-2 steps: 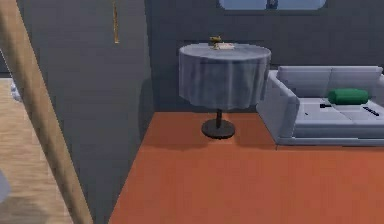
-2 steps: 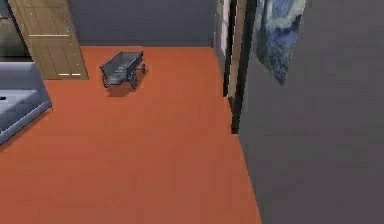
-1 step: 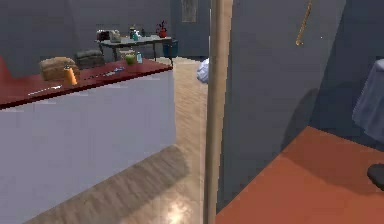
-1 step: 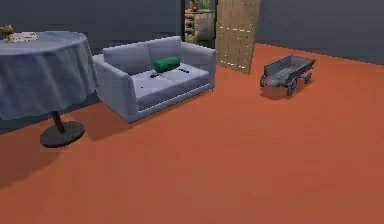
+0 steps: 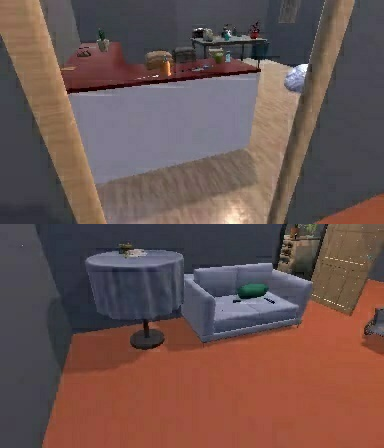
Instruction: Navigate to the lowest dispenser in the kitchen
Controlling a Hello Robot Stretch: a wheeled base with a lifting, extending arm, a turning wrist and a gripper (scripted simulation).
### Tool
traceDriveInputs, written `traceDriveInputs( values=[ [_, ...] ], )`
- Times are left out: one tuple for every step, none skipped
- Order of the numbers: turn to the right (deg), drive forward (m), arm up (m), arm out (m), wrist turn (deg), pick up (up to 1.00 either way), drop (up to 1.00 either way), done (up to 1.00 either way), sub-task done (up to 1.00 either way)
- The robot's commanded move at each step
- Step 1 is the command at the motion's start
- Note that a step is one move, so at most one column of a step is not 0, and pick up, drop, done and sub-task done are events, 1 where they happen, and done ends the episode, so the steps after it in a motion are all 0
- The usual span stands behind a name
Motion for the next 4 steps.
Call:
traceDriveInputs(
  values=[
    [0.0, 0.50, 0.00, 0.00, 0.0, 0.00, 0.00, 0.00, 0.00],
    [24.0, 0.00, 0.00, 0.00, 0.0, 0.00, 0.00, 0.00, 0.00],
    [0.0, 0.60, 0.00, 0.00, 0.0, 0.00, 0.00, 0.00, 0.00],
    [-30.0, 0.00, 0.00, 0.00, 0.0, 0.00, 0.00, 0.00, 0.00]
  ],
)
